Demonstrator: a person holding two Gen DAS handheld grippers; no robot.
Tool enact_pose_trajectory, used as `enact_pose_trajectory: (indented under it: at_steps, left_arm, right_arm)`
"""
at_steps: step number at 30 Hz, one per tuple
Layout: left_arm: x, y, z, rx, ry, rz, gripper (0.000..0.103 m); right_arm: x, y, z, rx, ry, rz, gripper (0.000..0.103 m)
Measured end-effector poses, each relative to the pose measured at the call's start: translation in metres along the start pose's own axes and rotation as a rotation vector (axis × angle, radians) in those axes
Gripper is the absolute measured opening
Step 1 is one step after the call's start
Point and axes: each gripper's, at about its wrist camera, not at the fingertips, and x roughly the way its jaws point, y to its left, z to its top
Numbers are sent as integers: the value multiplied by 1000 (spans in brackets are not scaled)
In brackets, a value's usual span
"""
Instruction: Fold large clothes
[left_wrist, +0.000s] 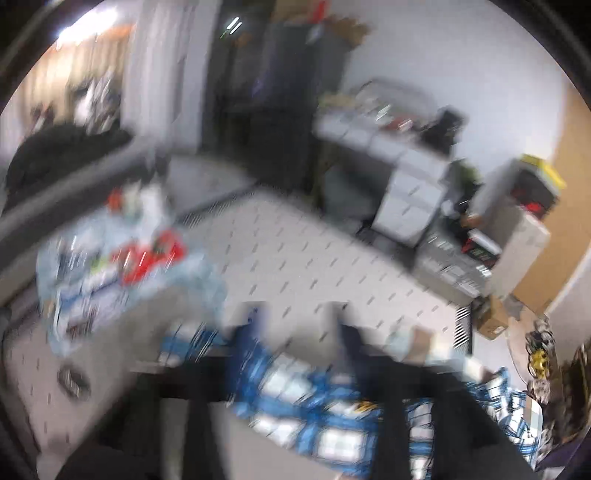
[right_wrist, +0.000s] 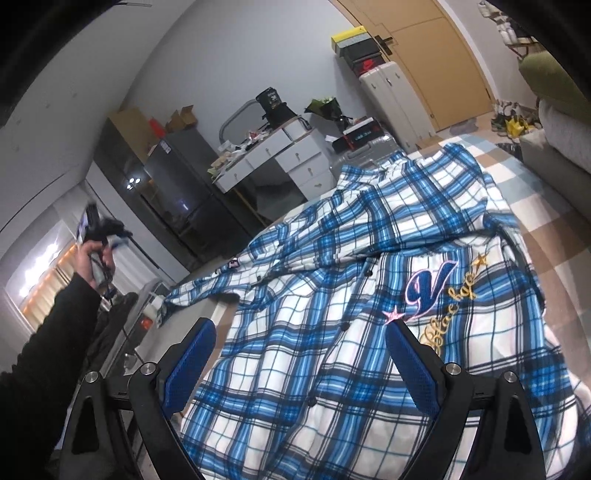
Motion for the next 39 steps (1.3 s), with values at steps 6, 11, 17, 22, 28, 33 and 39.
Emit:
enact_pose_trajectory:
  at_steps: [6,11,17,22,28,33,39]
  left_arm:
    - [92,127,-56,-425,261,-91,86]
    - [143,150,-82,-576,373,-223,86]
    - [170,125,-73,-617,372,-243,82]
    - [173,121,-66,-625,337,-104,3]
    - [141,94,-37,-438,142,-1,1]
    - [87,54,-16,-259,-1,-51,0]
    - [-12,-48,-16,59,-243,-193,0]
  right_arm:
    - [21,4,-4,7,53,9,94]
    - [34,16,-7,-23,82,8,94]
    - [36,29,-12,-56,81,-10,94]
    - [38,30,-15,-45,93,-27,94]
    - [33,31,-17,-47,91,-28,94]
    - [27,26,-16,-38,85,-22,94]
    - [14,20,-17,-21,66,-14,94]
